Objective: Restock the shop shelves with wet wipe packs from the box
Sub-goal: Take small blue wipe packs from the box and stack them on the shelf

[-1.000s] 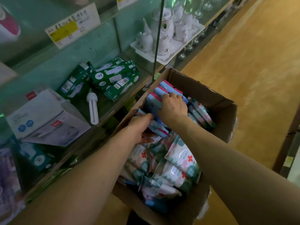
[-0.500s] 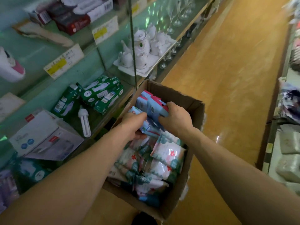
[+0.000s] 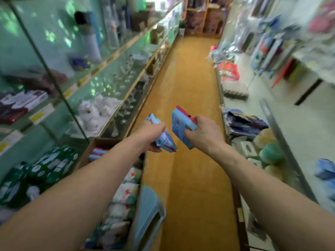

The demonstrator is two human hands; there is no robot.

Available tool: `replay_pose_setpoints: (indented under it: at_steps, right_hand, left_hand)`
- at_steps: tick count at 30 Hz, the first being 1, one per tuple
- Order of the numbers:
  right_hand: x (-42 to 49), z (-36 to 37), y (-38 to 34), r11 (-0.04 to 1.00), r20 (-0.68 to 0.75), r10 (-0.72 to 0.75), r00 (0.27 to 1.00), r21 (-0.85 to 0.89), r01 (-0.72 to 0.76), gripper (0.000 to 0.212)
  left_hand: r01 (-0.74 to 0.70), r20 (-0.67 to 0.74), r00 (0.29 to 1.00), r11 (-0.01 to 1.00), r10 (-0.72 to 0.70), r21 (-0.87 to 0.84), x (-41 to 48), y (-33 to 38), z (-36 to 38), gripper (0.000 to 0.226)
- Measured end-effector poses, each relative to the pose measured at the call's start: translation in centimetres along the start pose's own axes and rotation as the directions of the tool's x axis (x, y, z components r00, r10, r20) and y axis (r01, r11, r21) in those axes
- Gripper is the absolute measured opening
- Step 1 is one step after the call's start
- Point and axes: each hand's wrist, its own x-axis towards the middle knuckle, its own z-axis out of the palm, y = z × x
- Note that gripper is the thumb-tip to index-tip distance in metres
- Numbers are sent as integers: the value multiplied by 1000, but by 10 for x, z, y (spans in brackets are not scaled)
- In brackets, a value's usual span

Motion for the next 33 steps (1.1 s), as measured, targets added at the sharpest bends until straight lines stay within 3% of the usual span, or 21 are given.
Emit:
replay_pose_setpoints:
  at_steps: [9, 18, 28, 33]
  right_hand:
    - [-83, -191, 111, 990, -342, 111, 933, -43, -133, 19]
    - [-179, -308, 202, 934, -537, 264, 801, -63, -351, 23]
    - [-265, -371, 265, 833, -676, 404, 617, -8, -554, 23]
    - [-294, -392, 288, 720, -724, 434, 536, -79, -689, 15]
  left_hand:
    - [-287, 218, 940, 953, 261, 96, -114, 108, 145, 27]
    - [-480, 423, 808, 874, 410, 70, -214, 158, 280, 9]
    - [-553, 695, 620, 831, 363, 60, -286, 176, 401, 12]
    - [-583, 811, 499, 811, 306, 52, -315, 179, 455, 18]
